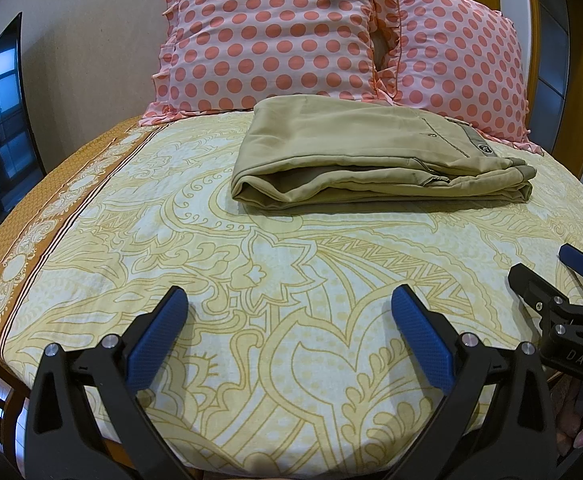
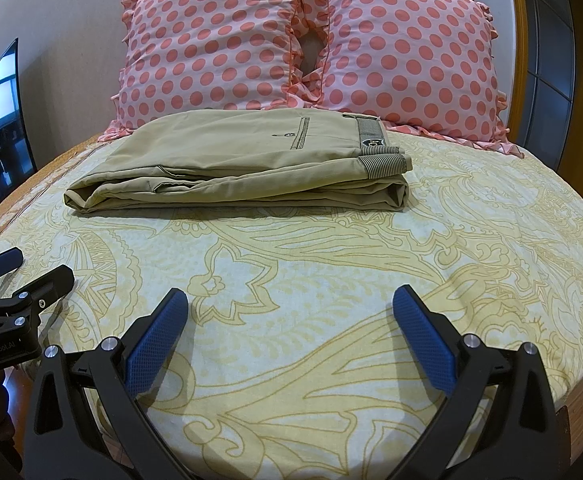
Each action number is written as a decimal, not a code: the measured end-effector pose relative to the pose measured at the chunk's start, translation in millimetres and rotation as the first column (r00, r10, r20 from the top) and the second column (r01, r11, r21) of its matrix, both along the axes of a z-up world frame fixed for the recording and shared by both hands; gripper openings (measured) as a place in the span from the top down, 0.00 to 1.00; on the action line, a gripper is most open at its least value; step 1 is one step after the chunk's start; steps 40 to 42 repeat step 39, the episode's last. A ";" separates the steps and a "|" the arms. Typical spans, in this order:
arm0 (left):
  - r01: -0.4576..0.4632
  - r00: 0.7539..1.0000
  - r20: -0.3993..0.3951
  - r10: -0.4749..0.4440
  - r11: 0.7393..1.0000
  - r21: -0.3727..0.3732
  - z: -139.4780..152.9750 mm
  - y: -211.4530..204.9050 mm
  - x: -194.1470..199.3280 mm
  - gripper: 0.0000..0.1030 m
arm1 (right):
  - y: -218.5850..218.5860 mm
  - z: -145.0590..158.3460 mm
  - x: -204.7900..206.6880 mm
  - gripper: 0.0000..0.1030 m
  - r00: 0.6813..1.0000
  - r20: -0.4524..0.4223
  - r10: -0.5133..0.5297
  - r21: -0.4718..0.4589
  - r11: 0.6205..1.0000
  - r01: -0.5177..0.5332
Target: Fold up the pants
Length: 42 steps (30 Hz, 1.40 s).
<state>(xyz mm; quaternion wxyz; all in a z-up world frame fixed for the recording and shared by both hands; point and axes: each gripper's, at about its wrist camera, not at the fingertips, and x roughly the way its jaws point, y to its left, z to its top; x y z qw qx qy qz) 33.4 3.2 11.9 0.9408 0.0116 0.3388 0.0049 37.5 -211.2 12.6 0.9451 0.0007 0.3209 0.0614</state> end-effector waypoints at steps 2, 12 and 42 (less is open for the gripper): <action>0.000 1.000 0.001 0.000 1.000 0.000 -0.1 -0.1 -0.1 0.02 | 0.0 -0.1 -0.1 0.01 1.000 0.001 0.000 0.000 1.000 0.000; 0.001 1.000 0.002 -0.001 1.000 0.000 0.1 0.9 0.2 0.02 | 0.1 -0.2 -0.2 0.01 1.000 0.001 0.000 0.000 1.000 0.000; 0.003 1.000 0.009 -0.003 1.000 0.000 3.1 3.9 5.0 0.02 | 0.2 -0.7 0.1 0.01 1.000 0.001 0.000 0.000 1.000 0.000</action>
